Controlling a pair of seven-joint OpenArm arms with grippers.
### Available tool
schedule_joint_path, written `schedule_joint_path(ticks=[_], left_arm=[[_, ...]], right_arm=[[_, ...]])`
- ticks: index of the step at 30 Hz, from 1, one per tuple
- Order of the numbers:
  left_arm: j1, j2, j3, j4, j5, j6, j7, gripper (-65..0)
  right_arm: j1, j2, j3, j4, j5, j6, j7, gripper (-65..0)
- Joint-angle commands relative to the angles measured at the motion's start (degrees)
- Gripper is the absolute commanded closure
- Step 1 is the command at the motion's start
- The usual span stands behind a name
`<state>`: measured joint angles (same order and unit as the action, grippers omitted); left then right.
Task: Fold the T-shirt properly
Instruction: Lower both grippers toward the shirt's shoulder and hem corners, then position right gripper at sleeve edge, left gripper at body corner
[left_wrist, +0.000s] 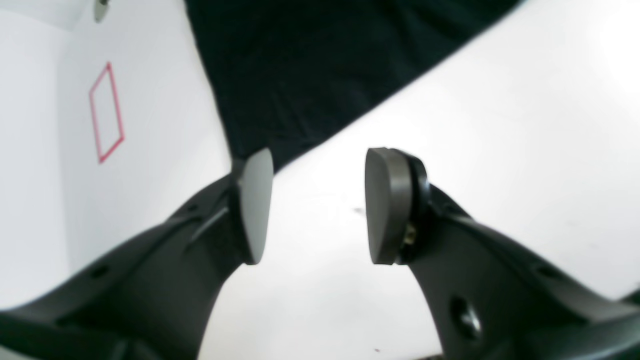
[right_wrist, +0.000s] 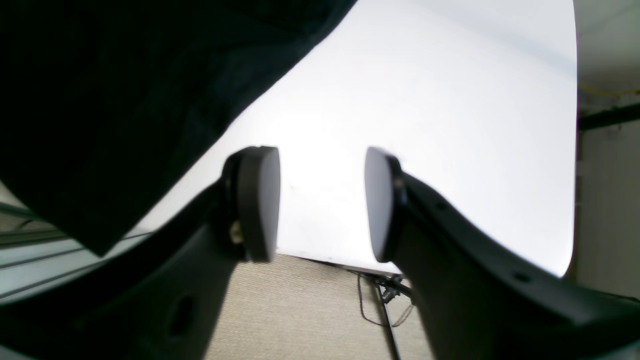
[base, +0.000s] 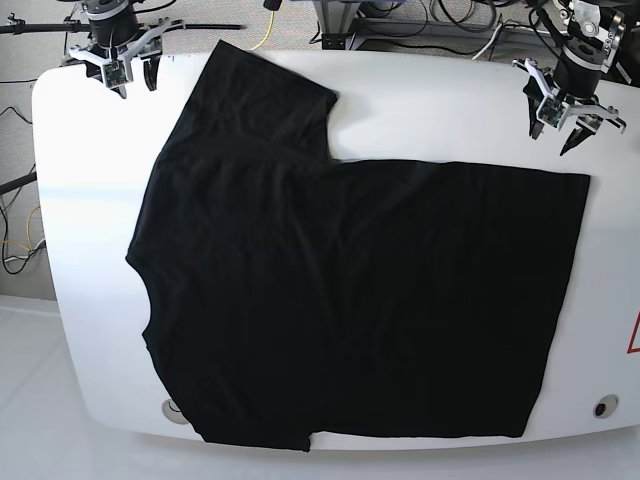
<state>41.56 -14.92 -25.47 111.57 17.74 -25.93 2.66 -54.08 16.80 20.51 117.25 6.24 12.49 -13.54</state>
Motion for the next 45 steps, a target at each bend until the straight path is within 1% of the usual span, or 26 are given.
schedule_joint_path(ticks=[1,5,11,17,21,23,31,35,39,43,45], left_arm=[[0.9,-0.2,0.2,0.7,0.4,0.8,-1.7,-29.4],[0.8,-0.3,0.4,0.4,1.1,1.0,-1.8,-29.5],[-0.1,-1.0,0.6,-0.3,1.0,1.1,-1.9,-29.6],[-1.1,-3.1,0.5,-0.9,1.0,0.8,-1.1,-30.1],[-1.6,-4.7,0.6,-1.1,1.1,0.8,-0.9,-30.5],[-2.2,-6.4,0.6,-1.0,1.5,0.3,-0.3,-31.8],[-4.3,-9.0,0.4,-2.7,1.6,0.0,0.1,-33.5],[-6.9,-11.9,0.9,-5.7,1.9,-0.1,-0.3,-32.7],[-8.5,-14.2,1.1,-8.9,2.1,-0.2,-1.0,-32.3],[-9.4,-15.4,1.1,-11.2,2.4,-0.2,-1.6,-32.3],[-9.9,-16.0,0.9,-13.4,3.5,-0.3,-2.8,-32.3]], right_arm=[[0.0,-1.2,0.1,0.9,-0.1,0.7,1.8,-33.6],[0.1,-2.8,-0.1,1.0,0.1,1.2,1.9,-33.2],[0.7,-4.1,-1.2,0.7,-1.1,2.4,1.9,-31.8],[1.0,-4.3,-3.7,0.4,-3.0,3.9,2.0,-30.8],[1.4,-4.4,-5.3,0.0,-3.9,4.0,2.0,-30.6],[1.9,-3.9,-6.8,-0.3,-4.8,3.6,1.6,-32.1],[2.9,-2.7,-7.6,-1.5,-4.4,3.4,0.6,-32.5],[3.3,-0.7,-6.8,-1.7,-3.5,4.3,-1.6,-32.7],[4.1,0.6,-6.5,-2.2,-2.9,5.2,-3.4,-32.9],[4.5,0.9,-6.5,-2.7,-2.5,5.3,-3.6,-33.0],[3.6,0.3,-6.1,-2.3,-1.4,4.7,-4.2,-32.6]])
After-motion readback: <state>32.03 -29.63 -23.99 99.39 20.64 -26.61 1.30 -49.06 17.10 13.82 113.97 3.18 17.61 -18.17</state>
